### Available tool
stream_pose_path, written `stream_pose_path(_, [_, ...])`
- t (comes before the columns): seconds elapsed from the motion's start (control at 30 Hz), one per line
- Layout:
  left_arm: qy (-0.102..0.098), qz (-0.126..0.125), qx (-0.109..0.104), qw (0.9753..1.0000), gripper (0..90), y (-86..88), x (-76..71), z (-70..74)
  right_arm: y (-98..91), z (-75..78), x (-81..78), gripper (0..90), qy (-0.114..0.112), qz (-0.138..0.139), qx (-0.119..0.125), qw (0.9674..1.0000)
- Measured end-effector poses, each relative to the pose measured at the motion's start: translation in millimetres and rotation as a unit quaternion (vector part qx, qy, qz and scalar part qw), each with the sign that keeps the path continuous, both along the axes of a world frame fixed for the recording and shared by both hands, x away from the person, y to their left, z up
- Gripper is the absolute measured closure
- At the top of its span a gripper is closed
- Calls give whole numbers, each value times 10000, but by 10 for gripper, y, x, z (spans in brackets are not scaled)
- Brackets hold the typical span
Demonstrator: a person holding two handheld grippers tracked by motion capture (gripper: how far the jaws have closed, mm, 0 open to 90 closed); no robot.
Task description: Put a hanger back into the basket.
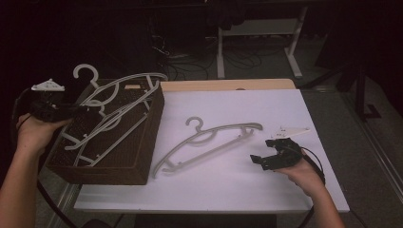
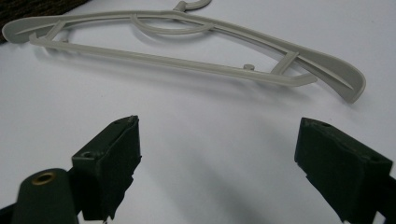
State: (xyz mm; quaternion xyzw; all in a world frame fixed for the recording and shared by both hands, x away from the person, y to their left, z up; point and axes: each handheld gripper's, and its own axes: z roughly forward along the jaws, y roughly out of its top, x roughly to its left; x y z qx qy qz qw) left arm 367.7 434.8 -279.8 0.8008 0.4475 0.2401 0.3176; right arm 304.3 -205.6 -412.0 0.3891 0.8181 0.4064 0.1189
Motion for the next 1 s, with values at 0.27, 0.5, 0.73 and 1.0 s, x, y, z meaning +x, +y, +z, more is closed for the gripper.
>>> stream_pose_path(0.27, [130, 306, 74, 9994, 823, 207, -23, -184, -18, 4, 7, 138, -22, -49, -10, 10000])
stream_pose_path(0.5, [334, 355, 77, 9988, 822, 204, 52, -345, -15, 0, 10, 138, -15, -47, -16, 10000])
stream_pose_path(0.73, [670, 285, 53, 9973, 773, 129, 127, -577, -1, 20, 33, 138, -43, -48, -17, 10000])
stream_pose_path(1.0, [490, 231, -179, 9984, 491, 57, 108, -569, 28, 18, 59, 137, -44, -27, -51, 10000])
